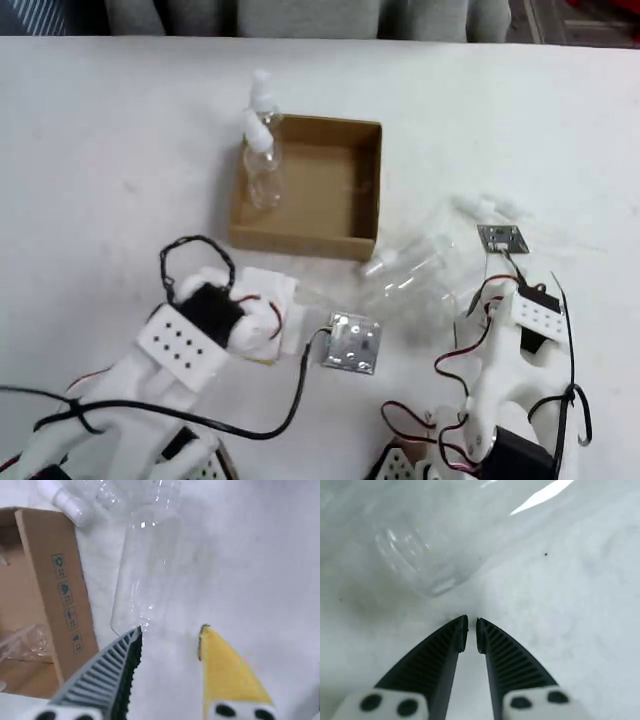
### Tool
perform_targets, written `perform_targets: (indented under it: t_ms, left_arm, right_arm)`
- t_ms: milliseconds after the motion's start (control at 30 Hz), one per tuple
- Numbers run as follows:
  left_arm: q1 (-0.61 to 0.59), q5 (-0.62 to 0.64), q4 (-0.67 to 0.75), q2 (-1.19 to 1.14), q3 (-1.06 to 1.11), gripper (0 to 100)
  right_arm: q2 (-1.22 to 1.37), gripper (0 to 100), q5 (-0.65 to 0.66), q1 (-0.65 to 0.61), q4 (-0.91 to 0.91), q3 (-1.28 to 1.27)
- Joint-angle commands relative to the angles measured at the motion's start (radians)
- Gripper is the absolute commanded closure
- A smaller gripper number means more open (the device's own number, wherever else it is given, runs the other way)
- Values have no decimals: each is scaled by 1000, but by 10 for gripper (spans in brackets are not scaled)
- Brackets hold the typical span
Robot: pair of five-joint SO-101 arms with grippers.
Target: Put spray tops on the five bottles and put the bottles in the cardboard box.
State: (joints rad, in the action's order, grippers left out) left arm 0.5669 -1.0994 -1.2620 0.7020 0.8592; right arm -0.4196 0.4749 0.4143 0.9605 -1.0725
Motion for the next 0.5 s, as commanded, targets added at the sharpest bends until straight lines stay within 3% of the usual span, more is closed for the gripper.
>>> perform_targets:
  t_ms: [0,100,467]
  left_arm:
    - [16,-31,61,-30,-58,731]
    - [25,-89,101,-62,-60,715]
    - [113,-91,150,-317,-267,712]
  right_arm:
    - [-21,984,14,13,-10,5]
    - [-21,984,14,12,-10,5]
    - [-21,984,15,12,-8,5]
